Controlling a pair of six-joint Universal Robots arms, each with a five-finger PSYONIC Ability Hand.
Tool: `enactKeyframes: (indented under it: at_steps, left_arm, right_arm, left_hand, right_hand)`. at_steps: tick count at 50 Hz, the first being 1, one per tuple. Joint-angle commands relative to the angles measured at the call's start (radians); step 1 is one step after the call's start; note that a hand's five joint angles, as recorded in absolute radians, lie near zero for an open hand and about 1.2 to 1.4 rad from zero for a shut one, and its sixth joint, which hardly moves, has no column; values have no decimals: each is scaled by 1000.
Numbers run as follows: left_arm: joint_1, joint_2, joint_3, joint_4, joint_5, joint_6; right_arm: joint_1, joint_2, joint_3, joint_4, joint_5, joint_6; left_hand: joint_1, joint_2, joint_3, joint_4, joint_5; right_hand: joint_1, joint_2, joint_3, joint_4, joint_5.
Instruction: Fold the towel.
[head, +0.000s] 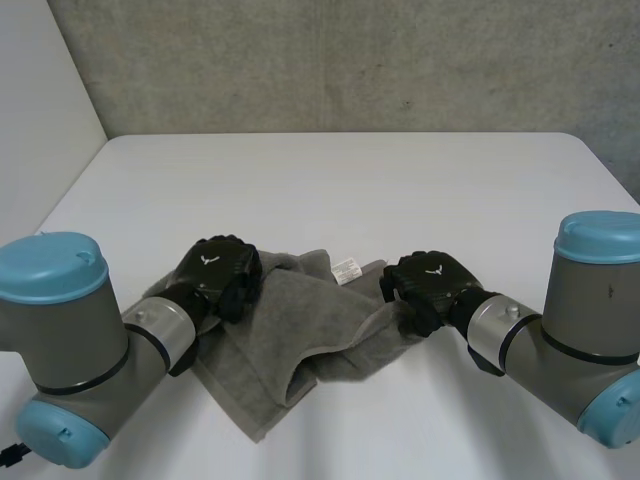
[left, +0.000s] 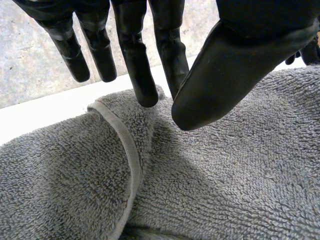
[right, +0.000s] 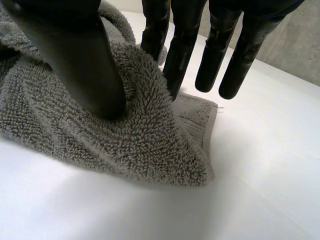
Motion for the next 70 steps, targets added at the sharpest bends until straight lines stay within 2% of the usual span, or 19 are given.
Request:
enactKeyframes:
  at_steps: [1, 8, 23, 25, 27, 28, 32, 35, 42, 58, 63, 65, 68, 70]
  left_arm:
    - [-9, -53, 33, 103, -19, 25]
    - [-9, -53, 33, 101, -19, 25]
    - [-9, -53, 33, 99, -19, 25]
    - [-9, -54, 35, 104, -21, 26]
    - [-9, -57, 42, 107, -24, 26]
    - [-9, -57, 42, 107, -24, 26]
    - [12, -91, 76, 99, -33, 46]
    - [40, -94, 79, 103, -62, 53]
    - [48, -108, 87, 106, -109, 57]
    - [48, -177, 121, 96, -129, 56]
    - [46, -178, 122, 95, -128, 51]
    - [44, -172, 117, 93, -126, 46]
    - [41, -165, 110, 93, -123, 42]
    - [37, -163, 108, 93, -122, 42]
  right_arm:
    - [-10, -39, 93, -52, 19, -101]
    - [-15, -43, 93, -53, 19, -99]
    - [-19, -52, 93, -53, 19, -99]
    - [-16, -58, 93, -53, 16, -101]
    - [-15, -63, 95, -53, 8, -101]
    - [-15, -63, 95, -53, 8, -101]
    - [-10, -63, 103, -53, -12, -101]
    - [-4, -63, 104, -53, -16, -104]
    - [-5, -63, 106, -53, -13, -130]
    - [-5, -63, 113, -55, -12, -136]
    - [-5, -62, 113, -55, -12, -136]
    - [-7, -62, 112, -56, -10, -137]
    - [-8, -62, 110, -56, -10, -137]
    - [-8, -62, 110, -56, -10, -139]
  left_hand:
    - [-353, -43, 468, 508, -373]
    - [-159, 151, 661, 702, -179]
    - [-165, 145, 656, 696, -185]
    - [-246, 63, 574, 615, -266]
    - [-533, -223, 288, 328, -553]
    - [-535, -225, 286, 326, -555]
    - [-816, -506, 5, 45, -836]
    - [-840, -530, -19, 21, -860]
    - [-855, -545, -34, 6, -875]
    - [-802, -492, 19, 59, -822]
    - [-702, -392, 119, 159, -722]
    - [-547, -237, 273, 314, -567]
    - [-429, -120, 391, 432, -449]
    - [-429, -119, 392, 432, -449]
  right_hand:
    - [117, -19, 498, 494, 98]
    - [255, 119, 636, 632, 236]
    - [258, 122, 639, 635, 239]
    - [258, 122, 639, 635, 239]
    - [258, 122, 639, 635, 239]
    - [258, 122, 639, 635, 239]
    - [258, 122, 639, 635, 239]
    - [258, 122, 639, 635, 239]
    - [258, 122, 639, 635, 239]
    - [258, 122, 639, 635, 239]
    - [258, 122, 639, 635, 239]
    - [258, 122, 639, 635, 239]
    - [258, 122, 639, 635, 239]
    - [258, 122, 639, 635, 239]
